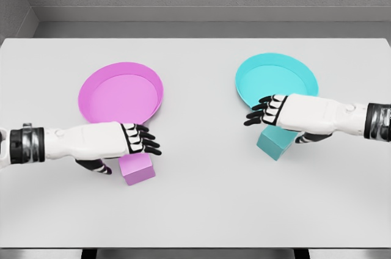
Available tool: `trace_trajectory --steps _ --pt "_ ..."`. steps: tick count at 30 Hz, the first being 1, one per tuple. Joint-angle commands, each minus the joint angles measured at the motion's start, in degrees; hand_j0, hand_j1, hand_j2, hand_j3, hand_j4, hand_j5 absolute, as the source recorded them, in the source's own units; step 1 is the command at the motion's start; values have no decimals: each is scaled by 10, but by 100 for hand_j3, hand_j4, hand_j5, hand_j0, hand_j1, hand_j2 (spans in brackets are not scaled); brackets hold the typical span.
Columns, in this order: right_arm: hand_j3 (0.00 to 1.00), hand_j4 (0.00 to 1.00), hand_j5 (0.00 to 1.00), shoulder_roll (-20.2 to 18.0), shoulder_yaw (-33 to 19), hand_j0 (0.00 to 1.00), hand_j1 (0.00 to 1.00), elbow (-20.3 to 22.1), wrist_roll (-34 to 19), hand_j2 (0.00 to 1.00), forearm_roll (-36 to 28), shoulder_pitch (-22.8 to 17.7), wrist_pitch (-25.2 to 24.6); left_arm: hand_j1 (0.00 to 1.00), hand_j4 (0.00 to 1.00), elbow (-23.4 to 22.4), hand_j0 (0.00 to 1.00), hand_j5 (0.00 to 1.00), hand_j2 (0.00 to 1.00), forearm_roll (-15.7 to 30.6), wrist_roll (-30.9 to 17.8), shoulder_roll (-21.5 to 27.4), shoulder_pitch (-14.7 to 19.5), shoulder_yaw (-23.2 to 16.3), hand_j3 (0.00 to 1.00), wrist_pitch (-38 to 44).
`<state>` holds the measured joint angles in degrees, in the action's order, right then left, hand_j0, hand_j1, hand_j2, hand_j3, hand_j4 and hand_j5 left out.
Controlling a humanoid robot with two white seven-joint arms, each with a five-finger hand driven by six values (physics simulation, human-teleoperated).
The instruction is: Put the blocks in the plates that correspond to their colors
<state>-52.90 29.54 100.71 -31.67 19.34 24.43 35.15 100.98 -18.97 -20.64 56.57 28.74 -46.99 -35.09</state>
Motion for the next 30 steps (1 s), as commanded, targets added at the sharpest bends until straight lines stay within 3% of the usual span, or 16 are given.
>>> trace_trajectory --steps 1,21,30 --pt "100 100 100 9 5 100 100 0 0 100 6 0 -1 100 100 0 100 100 100 -13 -1 -9 0 -6 100 1" --pt "100 100 100 17 0 100 100 -11 -16 100 49 -8 -1 100 100 0 100 100 100 -38 -1 -19 4 -14 100 1" --pt "100 100 100 27 0 100 100 -41 -24 100 63 -5 -1 86 86 0 86 86 86 -42 -2 -20 5 -15 86 1"
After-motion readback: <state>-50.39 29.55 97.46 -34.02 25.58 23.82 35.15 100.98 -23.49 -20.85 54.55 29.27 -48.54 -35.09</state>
